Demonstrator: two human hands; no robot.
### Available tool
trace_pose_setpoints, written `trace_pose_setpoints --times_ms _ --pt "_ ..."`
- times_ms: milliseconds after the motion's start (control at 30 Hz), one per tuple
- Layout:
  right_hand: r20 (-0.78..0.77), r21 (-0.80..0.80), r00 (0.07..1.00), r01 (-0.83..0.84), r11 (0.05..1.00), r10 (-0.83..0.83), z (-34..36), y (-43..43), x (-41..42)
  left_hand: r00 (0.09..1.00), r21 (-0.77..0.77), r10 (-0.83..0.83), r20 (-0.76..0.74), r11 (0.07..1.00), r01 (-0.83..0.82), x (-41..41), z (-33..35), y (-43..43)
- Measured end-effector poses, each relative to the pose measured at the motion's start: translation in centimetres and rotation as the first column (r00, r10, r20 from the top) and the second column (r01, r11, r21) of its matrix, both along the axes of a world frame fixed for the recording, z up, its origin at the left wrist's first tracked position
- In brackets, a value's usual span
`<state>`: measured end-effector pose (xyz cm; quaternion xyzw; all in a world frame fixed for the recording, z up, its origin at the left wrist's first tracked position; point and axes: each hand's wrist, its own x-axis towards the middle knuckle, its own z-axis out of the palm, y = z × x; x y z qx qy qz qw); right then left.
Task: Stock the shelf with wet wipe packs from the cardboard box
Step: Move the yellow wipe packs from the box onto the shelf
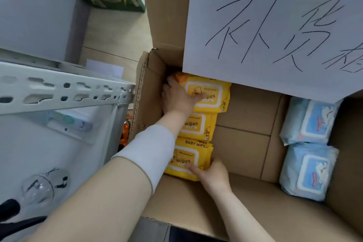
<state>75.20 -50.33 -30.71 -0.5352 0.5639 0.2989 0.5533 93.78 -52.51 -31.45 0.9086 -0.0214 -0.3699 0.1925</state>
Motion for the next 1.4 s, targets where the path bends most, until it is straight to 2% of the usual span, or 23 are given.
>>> trace_pose_setpoints --times_ms 67,233,367,433,567,700,867,1000,1067,1233,1400 --pt "0.025 0.052 1.0 0.011 0.999 -0.012 -0.1 0.0 0.1 0.995 -0.049 -0.04 -0.089 0.998 0.035 0.6 0.0 0.3" --pt "0.111 0.213 0.985 0.109 0.971 -0.135 -0.1 -0.5 -0.3 0.984 -0.249 0.002 -0.18 0.967 -0.047 0.5 0.9 0.8" --pt "0.154 0.159 0.953 0.238 0.958 -0.262 2.2 -1.9 -2.6 0.965 -0.291 0.139 -0.222 0.935 -0.201 -1.0 3.5 2.1" --pt "0.174 0.125 0.947 0.252 0.96 -0.271 4.4 -3.3 -4.1 0.951 -0.32 0.209 -0.228 0.906 -0.276 -2.0 5.7 3.4" --pt "0.213 0.145 0.934 0.261 0.955 -0.287 9.7 -6.8 -7.9 0.948 -0.329 0.247 -0.2 0.895 -0.303 -4.0 11.5 6.5" --pt "0.281 0.079 0.946 0.145 0.986 -0.162 15.6 -9.1 -10.9 0.956 -0.371 0.283 -0.071 0.883 -0.289 -6.8 19.4 9.9" --pt "0.428 0.039 0.903 0.014 0.999 -0.029 21.8 -9.2 -13.0 0.895 -0.525 0.446 0.036 0.77 -0.362 -12.2 29.1 14.9" --pt "0.516 0.083 0.856 -0.071 0.994 0.018 27.3 -8.2 -14.6 0.813 -0.662 0.581 0.042 0.625 -0.413 -17.9 37.0 19.3" --pt "0.56 0.102 0.828 -0.107 0.989 0.031 30.5 -7.2 -15.0 0.781 -0.69 0.613 0.123 0.618 -0.376 -20.6 41.1 21.8" --pt "0.688 0.11 0.716 -0.264 0.958 0.118 38.9 -2.9 -14.2 0.705 -0.771 0.696 0.139 0.522 -0.363 -25.6 50.6 29.6" --pt "0.795 0.025 0.548 -0.457 0.889 0.259 46.3 6.3 -12.8 0.581 -0.865 0.777 0.242 0.444 -0.234 -30.1 58.6 39.8"
